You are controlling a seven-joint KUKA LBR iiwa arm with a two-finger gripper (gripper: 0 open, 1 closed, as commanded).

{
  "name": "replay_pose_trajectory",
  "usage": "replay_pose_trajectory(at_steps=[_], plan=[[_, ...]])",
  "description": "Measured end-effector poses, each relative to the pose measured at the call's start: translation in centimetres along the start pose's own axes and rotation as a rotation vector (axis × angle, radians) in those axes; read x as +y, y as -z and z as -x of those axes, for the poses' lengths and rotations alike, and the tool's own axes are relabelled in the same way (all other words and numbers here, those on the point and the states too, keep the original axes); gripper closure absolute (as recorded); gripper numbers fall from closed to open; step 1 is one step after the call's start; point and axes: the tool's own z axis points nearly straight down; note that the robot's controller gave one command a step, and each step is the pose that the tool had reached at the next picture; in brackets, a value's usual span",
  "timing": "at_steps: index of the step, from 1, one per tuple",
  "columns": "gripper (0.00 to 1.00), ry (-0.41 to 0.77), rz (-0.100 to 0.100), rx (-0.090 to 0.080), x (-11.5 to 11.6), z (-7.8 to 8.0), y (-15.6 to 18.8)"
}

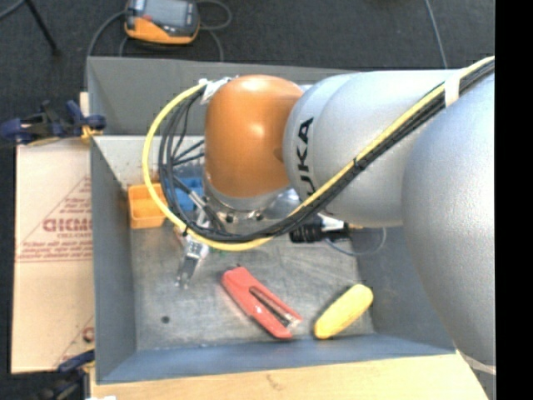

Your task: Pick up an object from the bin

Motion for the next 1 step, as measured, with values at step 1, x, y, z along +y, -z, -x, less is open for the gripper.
replay_pose_trajectory(at_steps=[1], plan=[[0.00, 0.191, 0.002, -0.006, -2.68, 1.12, -3.57]])
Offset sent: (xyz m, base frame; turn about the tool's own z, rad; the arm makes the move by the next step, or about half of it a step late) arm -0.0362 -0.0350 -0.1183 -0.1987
